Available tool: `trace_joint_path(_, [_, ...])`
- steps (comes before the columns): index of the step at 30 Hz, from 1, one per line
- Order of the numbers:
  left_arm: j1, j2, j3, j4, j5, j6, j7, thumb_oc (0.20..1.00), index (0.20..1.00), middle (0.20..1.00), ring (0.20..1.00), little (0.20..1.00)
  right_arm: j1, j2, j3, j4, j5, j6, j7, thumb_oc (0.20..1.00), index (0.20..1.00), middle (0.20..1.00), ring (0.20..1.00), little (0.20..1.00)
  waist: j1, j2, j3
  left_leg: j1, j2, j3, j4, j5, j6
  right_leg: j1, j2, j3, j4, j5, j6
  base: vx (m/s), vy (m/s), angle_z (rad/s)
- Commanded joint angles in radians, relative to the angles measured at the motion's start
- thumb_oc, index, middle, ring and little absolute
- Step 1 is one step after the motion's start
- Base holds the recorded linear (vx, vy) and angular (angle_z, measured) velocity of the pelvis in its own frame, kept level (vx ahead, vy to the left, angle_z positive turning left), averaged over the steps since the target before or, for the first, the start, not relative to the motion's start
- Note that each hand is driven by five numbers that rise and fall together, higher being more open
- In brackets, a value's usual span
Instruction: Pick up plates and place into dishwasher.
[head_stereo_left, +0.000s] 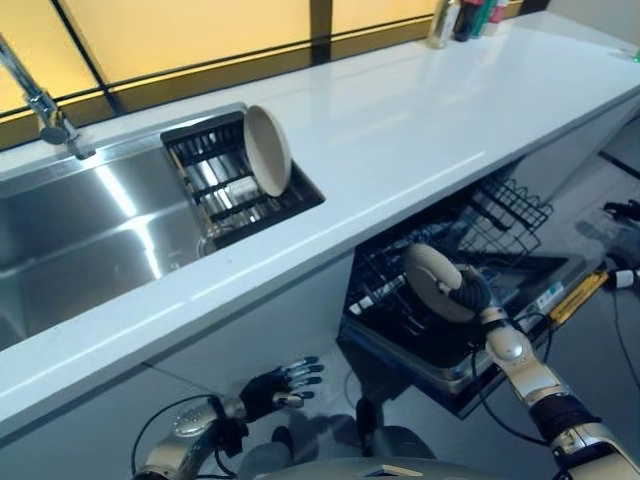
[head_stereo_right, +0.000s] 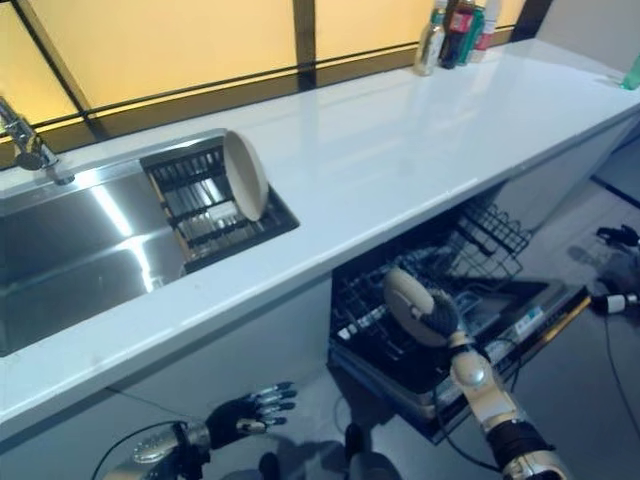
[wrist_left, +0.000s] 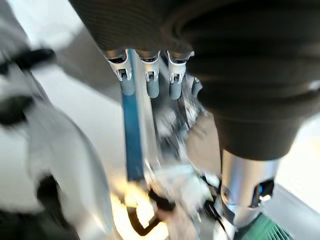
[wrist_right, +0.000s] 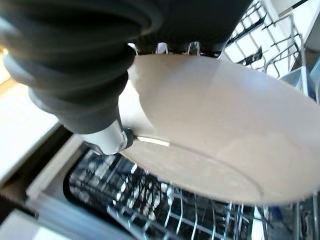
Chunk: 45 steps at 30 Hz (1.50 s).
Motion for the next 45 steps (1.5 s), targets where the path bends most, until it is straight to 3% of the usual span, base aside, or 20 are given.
trace_joint_path(1, [-0.011,0.008,0.033,-0.023,0.071,-0.071,0.04,1.0,1.0,1.0,1.0,1.0,-0.035,-0.018,0.047,0.052,0.013,-0.01,-0.003,0.2,0.2,0.2,0.2,0.2,0.029,0.025,0.041,-0.127,-0.017,-0.021,0.168,-0.116,0.077,-0.076,-0.039,-0.02,0.164,-0.092,0.099,-0.07,-0.015,0.11])
trace_joint_path(8, [-0.041,0.05,0.005,-0.037,0.055,-0.079,0.072,1.0,1.0,1.0,1.0,1.0,-0.157,-0.039,0.066,0.22,0.024,-0.024,-0.025,0.2,0.2,0.2,0.2,0.2,0.065,0.046,0.092,-0.172,-0.024,-0.043,0.187,-0.103,0.07,-0.097,-0.051,-0.046,0.176,-0.09,0.091,-0.05,0.003,0.11])
trace_joint_path(19, [-0.105,0.067,-0.022,-0.062,-0.038,-0.096,0.099,1.0,1.0,1.0,1.0,1.0,-0.326,-0.039,0.087,0.392,0.079,0.016,0.002,0.2,0.2,0.2,0.2,0.2,0.089,0.08,0.163,-0.252,-0.033,-0.067,0.237,-0.092,0.057,-0.149,-0.065,-0.066,0.205,-0.092,0.069,-0.05,0.015,0.1])
trace_joint_path(23, [-0.127,0.062,-0.036,-0.058,-0.056,-0.109,0.109,1.0,1.0,1.0,1.0,1.0,-0.356,-0.028,0.118,0.442,0.063,0.05,0.046,0.2,0.2,0.2,0.2,0.2,0.093,0.088,0.177,-0.267,-0.039,-0.074,0.242,-0.088,0.053,-0.159,-0.072,-0.076,0.213,-0.096,0.063,0.0,0.0,0.0])
trace_joint_path(36, [-0.146,0.052,-0.073,-0.081,-0.083,-0.142,0.111,1.0,1.0,1.0,1.0,1.0,-0.412,-0.027,0.127,0.56,-0.004,0.153,0.028,0.2,0.2,0.2,0.2,0.2,0.098,0.114,0.204,-0.274,-0.043,-0.08,0.25,-0.085,0.041,-0.162,-0.078,-0.086,0.225,-0.108,0.048,0.0,0.004,0.01])
trace_joint_path(37, [-0.145,0.051,-0.075,-0.081,-0.085,-0.145,0.112,1.0,1.0,1.0,1.0,1.0,-0.412,-0.028,0.13,0.564,-0.003,0.152,0.025,0.256,0.256,0.256,0.256,0.256,0.097,0.114,0.205,-0.273,-0.042,-0.079,0.25,-0.085,0.041,-0.162,-0.078,-0.086,0.225,-0.109,0.048,0.01,0.012,0.04])
trace_joint_path(38, [-0.145,0.05,-0.076,-0.082,-0.086,-0.145,0.115,1.0,1.0,1.0,1.0,1.0,-0.412,-0.027,0.13,0.564,-0.002,0.155,0.022,0.517,0.517,0.517,0.517,0.517,0.097,0.114,0.206,-0.273,-0.042,-0.078,0.25,-0.085,0.041,-0.161,-0.078,-0.085,0.225,-0.109,0.048,0.01,0.011,0.03])
trace_joint_path(39, [-0.146,0.048,-0.077,-0.081,-0.087,-0.146,0.118,1.0,1.0,1.0,1.0,1.0,-0.412,-0.029,0.128,0.565,-0.009,0.16,0.02,1.0,1.0,1.0,1.0,1.0,0.095,0.113,0.207,-0.271,-0.041,-0.078,0.247,-0.085,0.04,-0.16,-0.078,-0.084,0.224,-0.111,0.048,0.0,0.0,0.0])
trace_joint_path(45, [-0.137,0.043,-0.073,-0.077,-0.089,-0.149,0.118,1.0,1.0,1.0,1.0,1.0,-0.4,-0.031,0.119,0.564,-0.021,0.159,0.015,1.0,1.0,1.0,1.0,1.0,0.091,0.111,0.199,-0.258,-0.04,-0.074,0.239,-0.085,0.039,-0.149,-0.074,-0.078,0.218,-0.112,0.047,0.0,0.0,0.0])
